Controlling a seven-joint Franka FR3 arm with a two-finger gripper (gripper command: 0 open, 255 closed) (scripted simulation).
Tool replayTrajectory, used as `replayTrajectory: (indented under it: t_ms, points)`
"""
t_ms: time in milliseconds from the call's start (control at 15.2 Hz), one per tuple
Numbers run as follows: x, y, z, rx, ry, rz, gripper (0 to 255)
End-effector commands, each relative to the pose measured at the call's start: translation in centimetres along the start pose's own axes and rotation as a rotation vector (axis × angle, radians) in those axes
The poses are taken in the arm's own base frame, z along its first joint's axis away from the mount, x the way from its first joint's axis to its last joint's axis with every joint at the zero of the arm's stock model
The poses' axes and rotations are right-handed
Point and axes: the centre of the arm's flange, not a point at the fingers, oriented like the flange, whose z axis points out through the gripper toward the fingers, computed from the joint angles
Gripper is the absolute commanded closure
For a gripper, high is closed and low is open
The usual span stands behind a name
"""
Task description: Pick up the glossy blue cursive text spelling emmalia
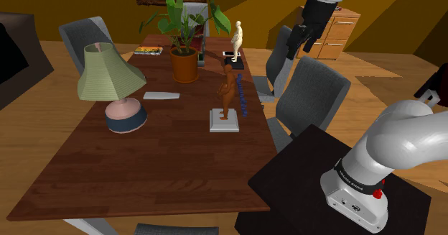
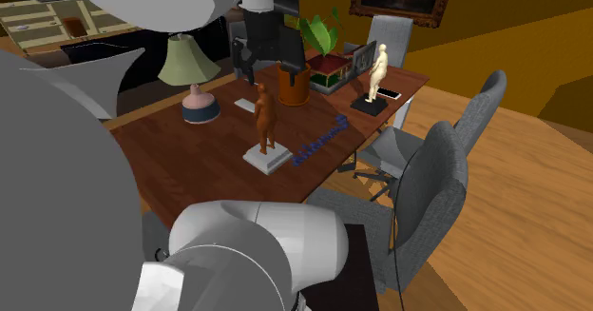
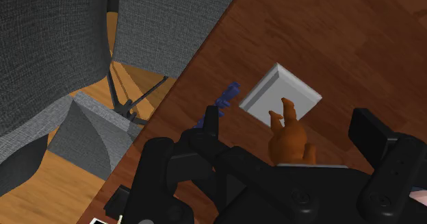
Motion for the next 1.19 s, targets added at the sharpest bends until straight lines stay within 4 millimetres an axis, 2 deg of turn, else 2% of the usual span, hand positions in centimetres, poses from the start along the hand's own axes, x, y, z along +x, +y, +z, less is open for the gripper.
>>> replayTrajectory:
  t_ms: [0, 528, 1122]
  points:
    - [0.0, 0.0, 0.0, 0.0, 0.0, 0.0, 0]
    - [8.0, 1.4, 7.5, 0.01, -0.042, 0.129, 0]
    - [16.3, 4.1, 16.3, 0.022, -0.089, 0.273, 0]
